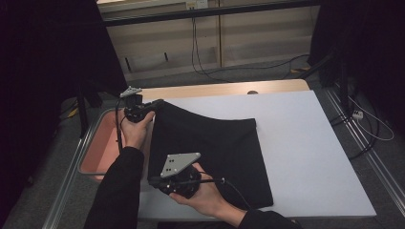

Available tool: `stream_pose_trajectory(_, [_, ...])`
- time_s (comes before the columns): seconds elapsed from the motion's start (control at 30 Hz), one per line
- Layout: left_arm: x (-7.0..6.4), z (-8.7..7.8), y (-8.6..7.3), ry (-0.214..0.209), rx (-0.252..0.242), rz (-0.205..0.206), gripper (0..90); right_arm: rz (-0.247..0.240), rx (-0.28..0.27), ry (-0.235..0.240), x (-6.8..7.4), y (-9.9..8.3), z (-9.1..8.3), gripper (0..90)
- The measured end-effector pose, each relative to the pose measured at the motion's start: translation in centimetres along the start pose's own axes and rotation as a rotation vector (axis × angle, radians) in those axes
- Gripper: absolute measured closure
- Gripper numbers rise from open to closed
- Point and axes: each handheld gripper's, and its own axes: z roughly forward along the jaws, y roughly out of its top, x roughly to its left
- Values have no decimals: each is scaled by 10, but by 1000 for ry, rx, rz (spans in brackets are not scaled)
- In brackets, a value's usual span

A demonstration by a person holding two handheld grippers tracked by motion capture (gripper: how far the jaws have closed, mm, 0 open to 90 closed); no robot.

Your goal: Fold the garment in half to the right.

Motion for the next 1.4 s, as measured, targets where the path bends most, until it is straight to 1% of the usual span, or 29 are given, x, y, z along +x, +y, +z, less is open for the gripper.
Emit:
stream_pose_trajectory(0.13, [6, -6, 0, 5, -10, -3, 855, -5, -5, 9, 1, 5, 5, 874])
stream_pose_trajectory(0.3, [13, -11, 0, 13, -7, -7, 855, -16, -16, 18, 3, 12, 10, 875])
stream_pose_trajectory(0.43, [18, -15, 0, 23, -16, -15, 855, -26, -10, 24, 5, 14, 17, 875])
stream_pose_trajectory(0.63, [26, -21, 1, 36, -25, -20, 855, -30, -19, 29, 6, 19, 21, 876])
stream_pose_trajectory(0.83, [29, -26, 5, 41, -35, -13, 855, -35, -18, 31, 5, 24, 25, 876])
stream_pose_trajectory(0.9, [30, -27, 5, 42, -43, -23, 855, -38, -21, 31, 5, 26, 26, 876])
stream_pose_trajectory(0.97, [33, -29, 5, 49, -37, -20, 854, -43, -26, 30, 5, 29, 27, 876])
stream_pose_trajectory(1.1, [36, -32, 6, 58, -48, -30, 855, -48, -29, 30, 4, 35, 29, 876])
stream_pose_trajectory(1.17, [36, -33, 7, 59, -43, -22, 855, -51, -29, 31, 4, 37, 30, 876])
stream_pose_trajectory(1.33, [39, -39, 12, 66, -57, -25, 855, -56, -33, 35, 3, 42, 34, 876])
stream_pose_trajectory(1.4, [40, -43, 15, 70, -58, -21, 855, -61, -35, 39, 3, 44, 36, 876])
